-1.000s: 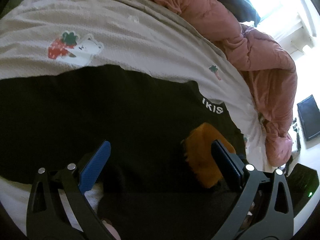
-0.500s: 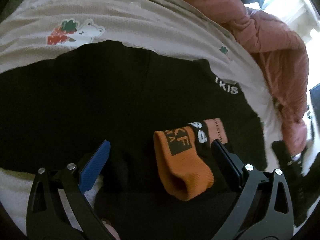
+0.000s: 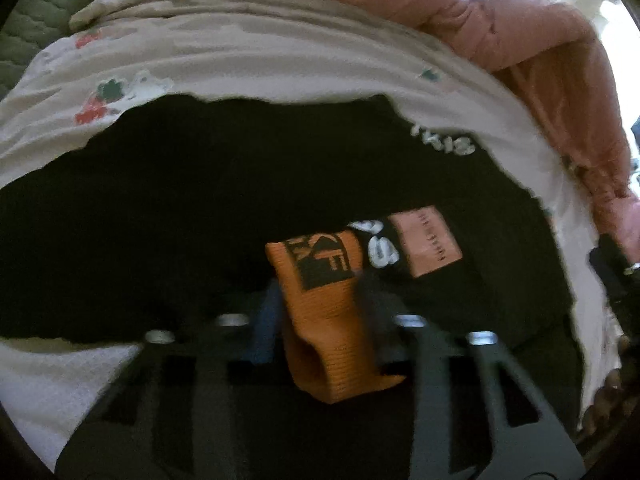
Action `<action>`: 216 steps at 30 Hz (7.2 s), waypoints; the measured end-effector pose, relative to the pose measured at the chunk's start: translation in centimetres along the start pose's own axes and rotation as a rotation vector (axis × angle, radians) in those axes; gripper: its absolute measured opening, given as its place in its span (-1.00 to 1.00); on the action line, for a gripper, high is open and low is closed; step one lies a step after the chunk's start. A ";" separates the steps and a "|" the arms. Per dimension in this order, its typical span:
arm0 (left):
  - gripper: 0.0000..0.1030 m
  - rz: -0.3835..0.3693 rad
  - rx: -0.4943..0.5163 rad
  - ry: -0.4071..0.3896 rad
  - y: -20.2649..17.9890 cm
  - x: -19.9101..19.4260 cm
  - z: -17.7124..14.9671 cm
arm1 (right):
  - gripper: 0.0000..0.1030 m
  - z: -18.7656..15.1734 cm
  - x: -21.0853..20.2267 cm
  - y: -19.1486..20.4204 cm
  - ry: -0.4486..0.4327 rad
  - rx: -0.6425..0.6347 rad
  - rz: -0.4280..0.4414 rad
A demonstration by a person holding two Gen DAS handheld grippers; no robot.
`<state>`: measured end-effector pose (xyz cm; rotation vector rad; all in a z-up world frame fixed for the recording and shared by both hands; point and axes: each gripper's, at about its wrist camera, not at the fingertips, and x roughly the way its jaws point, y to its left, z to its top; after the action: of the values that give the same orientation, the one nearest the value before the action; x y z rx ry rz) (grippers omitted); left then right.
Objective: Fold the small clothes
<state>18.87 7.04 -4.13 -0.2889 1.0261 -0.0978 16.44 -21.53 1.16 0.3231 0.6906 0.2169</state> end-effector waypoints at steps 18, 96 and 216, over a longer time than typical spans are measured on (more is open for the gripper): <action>-0.70 0.002 0.104 -0.176 -0.6 -3.8 2.1 | 0.04 -0.2 0.2 -1.7 0.020 0.010 -0.038; 0.81 0.317 -0.114 -0.301 12.2 -12.9 -1.9 | 0.91 -4.6 -0.4 15.4 0.146 -0.435 0.062; 0.62 0.113 0.076 -0.397 3.0 -8.5 0.7 | 0.48 -3.8 7.5 7.5 0.344 -0.140 0.054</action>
<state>14.94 11.87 2.37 -0.1712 0.6412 0.0232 18.94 -11.46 -3.30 0.1714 1.0011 0.3757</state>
